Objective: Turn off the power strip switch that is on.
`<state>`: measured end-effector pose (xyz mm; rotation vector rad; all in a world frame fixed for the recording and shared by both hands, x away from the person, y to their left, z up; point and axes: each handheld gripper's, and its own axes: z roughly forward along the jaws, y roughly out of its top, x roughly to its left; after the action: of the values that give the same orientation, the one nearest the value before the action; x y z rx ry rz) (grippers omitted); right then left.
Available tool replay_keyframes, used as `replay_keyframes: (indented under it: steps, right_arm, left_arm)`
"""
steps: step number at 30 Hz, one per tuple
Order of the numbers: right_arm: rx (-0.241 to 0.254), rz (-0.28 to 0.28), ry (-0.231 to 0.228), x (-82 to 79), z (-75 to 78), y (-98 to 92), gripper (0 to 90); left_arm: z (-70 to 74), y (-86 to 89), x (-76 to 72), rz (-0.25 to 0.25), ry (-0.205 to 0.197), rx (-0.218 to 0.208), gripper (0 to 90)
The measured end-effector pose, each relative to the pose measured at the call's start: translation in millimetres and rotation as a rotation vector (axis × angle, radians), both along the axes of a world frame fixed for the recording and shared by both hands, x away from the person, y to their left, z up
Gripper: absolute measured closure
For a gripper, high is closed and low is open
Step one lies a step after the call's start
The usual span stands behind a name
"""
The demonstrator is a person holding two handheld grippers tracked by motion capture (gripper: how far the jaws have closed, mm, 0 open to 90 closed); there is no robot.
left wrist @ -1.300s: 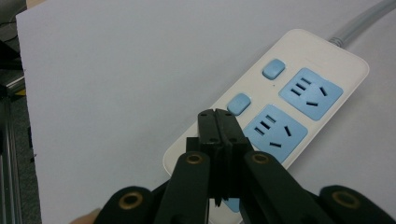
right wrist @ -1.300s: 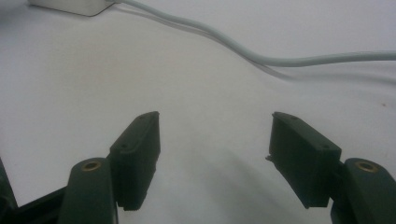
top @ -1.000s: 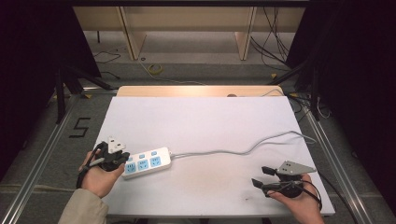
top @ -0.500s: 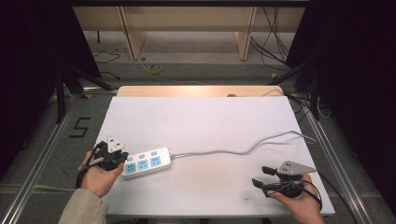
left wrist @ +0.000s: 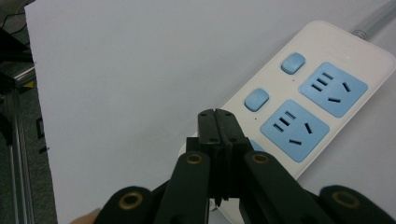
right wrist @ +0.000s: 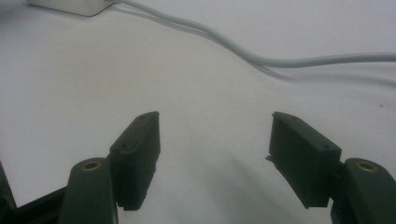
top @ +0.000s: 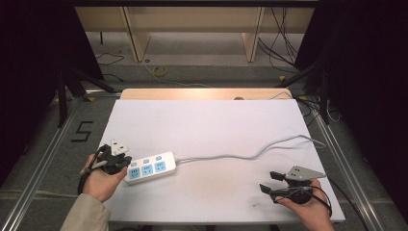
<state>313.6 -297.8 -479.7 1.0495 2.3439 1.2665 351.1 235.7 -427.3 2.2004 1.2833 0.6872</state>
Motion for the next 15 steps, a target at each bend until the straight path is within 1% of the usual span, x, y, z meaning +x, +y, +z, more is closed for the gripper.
replay_keyframes:
  steps: [10,15]
  right_arm:
    - [-0.002,-0.001,0.001,0.0,-0.2,0.0,34.6]
    - [0.000,-0.002,0.002,0.1,-0.3,0.2,34.6]
  left_arm:
    - [1.3,1.4,2.6,-0.001,0.022,0.014,89.8]
    - [1.1,1.0,3.4,-0.004,0.031,0.014,89.8]
